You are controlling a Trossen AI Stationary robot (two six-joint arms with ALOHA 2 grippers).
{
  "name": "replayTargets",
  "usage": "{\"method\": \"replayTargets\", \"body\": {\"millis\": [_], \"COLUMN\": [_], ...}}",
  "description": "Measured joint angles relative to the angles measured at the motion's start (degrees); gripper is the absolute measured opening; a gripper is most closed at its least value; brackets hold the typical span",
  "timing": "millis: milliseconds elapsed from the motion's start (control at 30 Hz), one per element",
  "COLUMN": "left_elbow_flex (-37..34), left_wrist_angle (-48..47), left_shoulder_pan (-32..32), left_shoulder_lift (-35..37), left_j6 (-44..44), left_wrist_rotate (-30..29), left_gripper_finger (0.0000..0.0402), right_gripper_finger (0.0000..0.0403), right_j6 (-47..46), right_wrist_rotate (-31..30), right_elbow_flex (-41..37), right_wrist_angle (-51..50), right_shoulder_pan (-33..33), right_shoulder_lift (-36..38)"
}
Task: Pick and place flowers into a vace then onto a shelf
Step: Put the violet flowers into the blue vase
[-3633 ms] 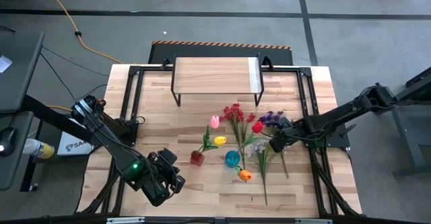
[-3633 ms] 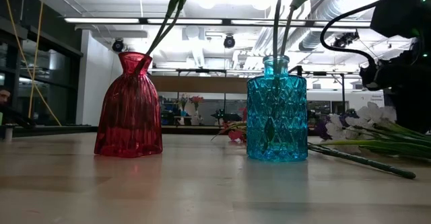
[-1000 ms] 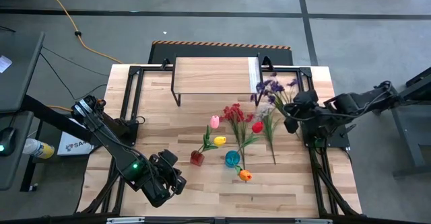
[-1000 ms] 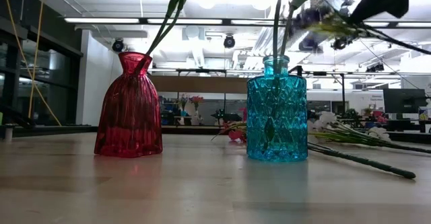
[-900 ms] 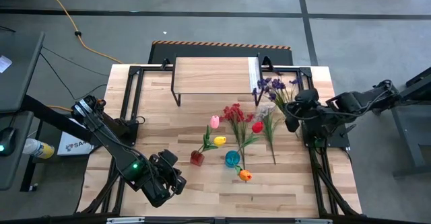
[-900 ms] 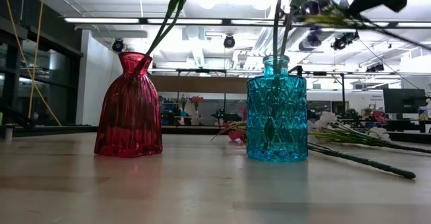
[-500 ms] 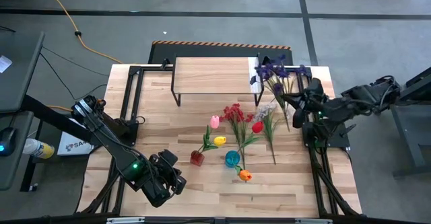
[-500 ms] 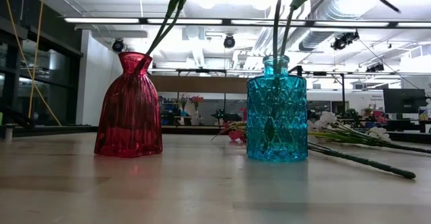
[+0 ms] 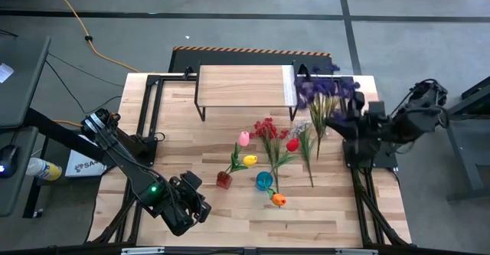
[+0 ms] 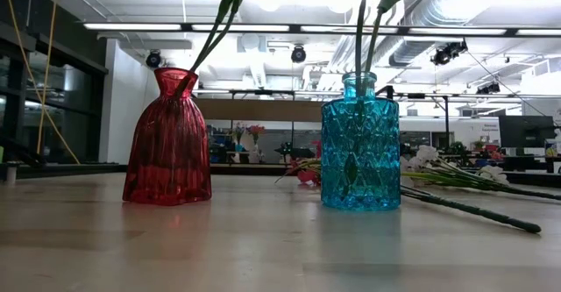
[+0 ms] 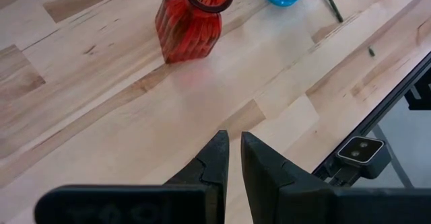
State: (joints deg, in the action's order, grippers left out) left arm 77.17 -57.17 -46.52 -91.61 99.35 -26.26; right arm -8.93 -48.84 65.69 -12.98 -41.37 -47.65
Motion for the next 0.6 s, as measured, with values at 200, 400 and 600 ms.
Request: {"method": "replayTargets", "body": {"millis": [200,400,600], "left_elbow_flex": [0.0,0.0,0.0], "left_wrist_angle": [0.0,-1.2,-1.4], "left_shoulder_pan": [0.0,0.0,0.0], "left_shoulder_lift": [0.0,0.0,0.0], "left_j6": [0.0,0.0,0.1], "left_wrist_rotate": [0.0,0.0,2.3], "left_gripper_finger": [0.0074,0.0074,0.0074], "right_gripper_finger": [0.0,0.0,0.0], "right_j6": [10.2,11.6,10.4], "right_wrist_rotate": [3.8,-3.9,-16.9], "right_elbow_flex": [0.0,-0.1,-0.1], "right_wrist_angle": [9.0,9.7,11.1], "right_shoulder_pan": [-8.3,-14.5,-19.6], "right_shoulder_lift": [-4.1,-9.6,-15.2]}}
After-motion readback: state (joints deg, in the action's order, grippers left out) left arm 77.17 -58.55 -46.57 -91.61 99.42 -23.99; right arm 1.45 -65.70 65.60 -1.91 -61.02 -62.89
